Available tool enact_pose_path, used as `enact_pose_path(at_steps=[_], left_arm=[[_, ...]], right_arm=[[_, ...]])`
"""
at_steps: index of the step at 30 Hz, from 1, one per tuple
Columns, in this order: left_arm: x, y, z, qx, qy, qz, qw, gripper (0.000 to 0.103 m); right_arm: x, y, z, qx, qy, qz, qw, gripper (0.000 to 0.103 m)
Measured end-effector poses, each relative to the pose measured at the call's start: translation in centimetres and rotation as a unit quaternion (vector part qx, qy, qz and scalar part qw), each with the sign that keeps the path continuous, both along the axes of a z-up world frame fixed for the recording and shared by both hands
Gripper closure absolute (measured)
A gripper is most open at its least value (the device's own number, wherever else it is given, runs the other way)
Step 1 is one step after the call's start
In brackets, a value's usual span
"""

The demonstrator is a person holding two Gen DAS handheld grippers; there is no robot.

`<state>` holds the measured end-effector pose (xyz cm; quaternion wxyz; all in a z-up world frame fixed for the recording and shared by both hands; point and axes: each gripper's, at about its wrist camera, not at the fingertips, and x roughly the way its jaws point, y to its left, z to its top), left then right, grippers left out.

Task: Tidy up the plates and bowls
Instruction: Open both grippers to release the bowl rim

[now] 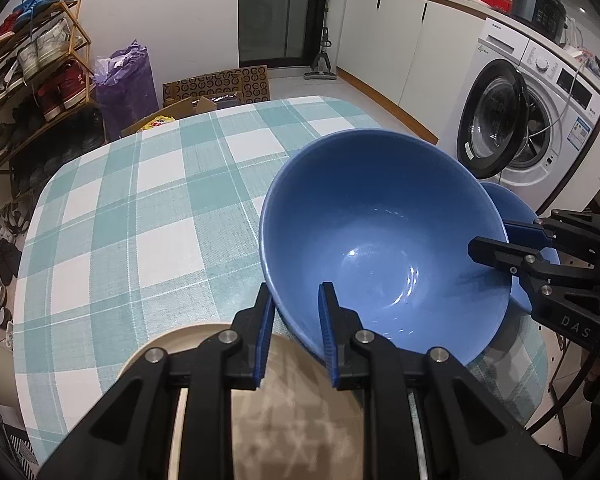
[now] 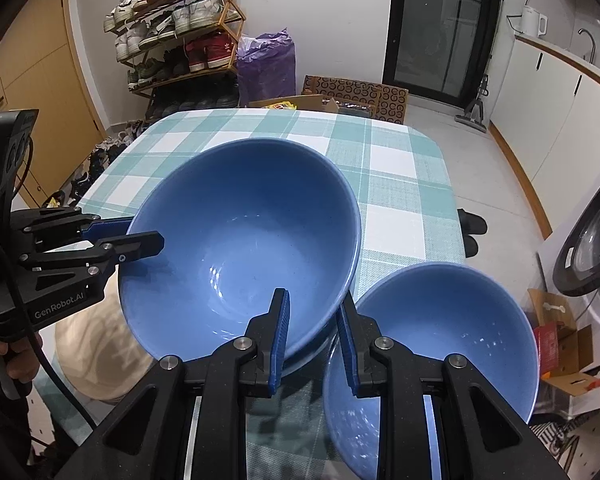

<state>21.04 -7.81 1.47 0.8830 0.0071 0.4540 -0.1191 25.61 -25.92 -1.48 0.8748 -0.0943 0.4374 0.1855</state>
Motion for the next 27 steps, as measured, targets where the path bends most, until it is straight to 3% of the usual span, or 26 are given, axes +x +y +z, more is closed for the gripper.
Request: enact_pose_path(at_steps=[15, 23, 25, 27], left_arm=[[-0.1, -0.3, -0.6, 0.015, 0.002, -0.007, 0.9999, 0.081], [-0.1, 0.0, -1.2, 0.009, 0.01, -0.01, 0.9999, 0.079], [-0.2, 0.0, -1.1, 0.008, 0.008, -0.013, 0.9999, 0.076], [-0.3, 0.2, -1.0, 0.005, 0.006, -0.012, 0.9999, 0.065]], right_arm=[[0.2, 0.7, -0.8, -0.031, 0.0, 0.001, 1.0, 0.079], [0.6, 0.8, -1.2, -0.038, 0.001, -0.002, 0.999, 0.071], [0.6, 0.7, -1.2, -0.039, 0.001, -0.003, 0.999, 0.068], [0.6, 0.5, -1.2, -0.035, -0.003, -0.003, 0.999, 0.06]])
